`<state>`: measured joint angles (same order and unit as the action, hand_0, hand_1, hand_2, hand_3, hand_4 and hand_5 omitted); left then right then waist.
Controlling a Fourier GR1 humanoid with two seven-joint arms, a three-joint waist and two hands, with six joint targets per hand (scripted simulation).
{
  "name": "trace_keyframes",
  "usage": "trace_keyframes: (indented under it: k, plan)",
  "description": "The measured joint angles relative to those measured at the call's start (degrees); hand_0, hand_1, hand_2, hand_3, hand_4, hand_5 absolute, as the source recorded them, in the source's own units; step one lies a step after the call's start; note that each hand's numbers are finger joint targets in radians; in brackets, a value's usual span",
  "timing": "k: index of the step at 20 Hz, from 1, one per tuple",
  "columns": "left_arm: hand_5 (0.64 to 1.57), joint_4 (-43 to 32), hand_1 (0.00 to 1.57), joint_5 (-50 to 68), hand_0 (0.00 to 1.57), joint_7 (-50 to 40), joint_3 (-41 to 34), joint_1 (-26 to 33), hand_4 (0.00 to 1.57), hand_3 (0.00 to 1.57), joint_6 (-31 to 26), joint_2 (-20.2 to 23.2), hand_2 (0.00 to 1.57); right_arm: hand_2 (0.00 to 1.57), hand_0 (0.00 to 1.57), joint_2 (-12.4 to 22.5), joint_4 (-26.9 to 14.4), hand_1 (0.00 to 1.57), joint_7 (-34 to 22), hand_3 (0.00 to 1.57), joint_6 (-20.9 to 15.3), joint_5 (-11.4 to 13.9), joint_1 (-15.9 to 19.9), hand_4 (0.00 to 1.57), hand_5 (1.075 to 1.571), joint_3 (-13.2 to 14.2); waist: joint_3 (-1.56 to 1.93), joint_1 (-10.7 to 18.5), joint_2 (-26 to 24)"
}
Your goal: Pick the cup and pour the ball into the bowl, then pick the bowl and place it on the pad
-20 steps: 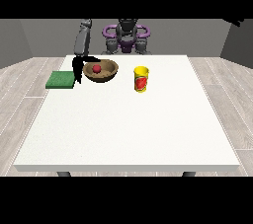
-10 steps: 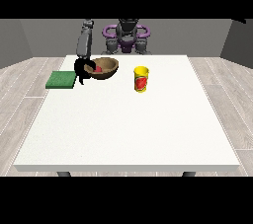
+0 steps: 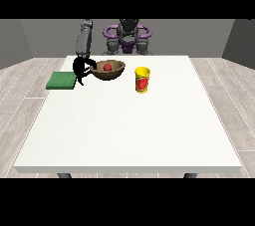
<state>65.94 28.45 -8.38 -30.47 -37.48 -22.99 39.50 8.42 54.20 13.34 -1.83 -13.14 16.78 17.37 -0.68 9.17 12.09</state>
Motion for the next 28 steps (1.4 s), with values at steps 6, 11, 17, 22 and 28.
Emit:
trace_keyframes:
  k: [6,11,17,22,28]
  plan:
    - [1.567,-6.5,0.0,-1.3,0.0,2.7,-1.9,3.3,0.71,0.0,-0.7,2.1,0.0,1.57,1.57,4.7,3.6,1.57,-16.1,1.57,-2.2,1.8,3.0,1.0,1.548,-2.7,0.47,-5.2,-4.4]
    - [1.566,-8.8,0.0,-1.2,0.0,4.8,-3.0,5.2,0.71,0.0,-1.8,3.3,0.0,1.57,1.57,11.7,3.3,1.57,-21.0,1.57,-0.4,3.0,5.8,0.98,1.57,-2.2,0.59,-6.4,-4.2]
    - [1.559,-11.9,0.0,-1.3,0.0,8.6,-4.1,5.1,0.72,0.0,-3.2,6.0,0.0,1.57,1.57,16.1,2.0,1.57,-22.4,1.57,0.8,4.1,10.3,0.98,1.57,-1.7,0.65,-7.3,-1.2]
    - [1.558,-11.2,0.0,-1.9,0.0,11.9,-4.5,4.1,0.68,0.0,-2.7,7.5,0.0,1.57,1.57,20.9,-2.3,1.57,-17.9,1.19,4.4,2.1,14.1,0.99,1.57,2.2,0.7,-7.1,4.8]
    - [1.56,-4.8,0.0,-0.3,0.0,12.4,-5.0,3.9,0.69,0.0,-1.1,7.0,0.0,1.57,1.57,26.4,-12.5,1.57,-7.6,0.0,8.6,1.0,15.3,0.98,1.571,7.3,0.79,-5.5,11.0]
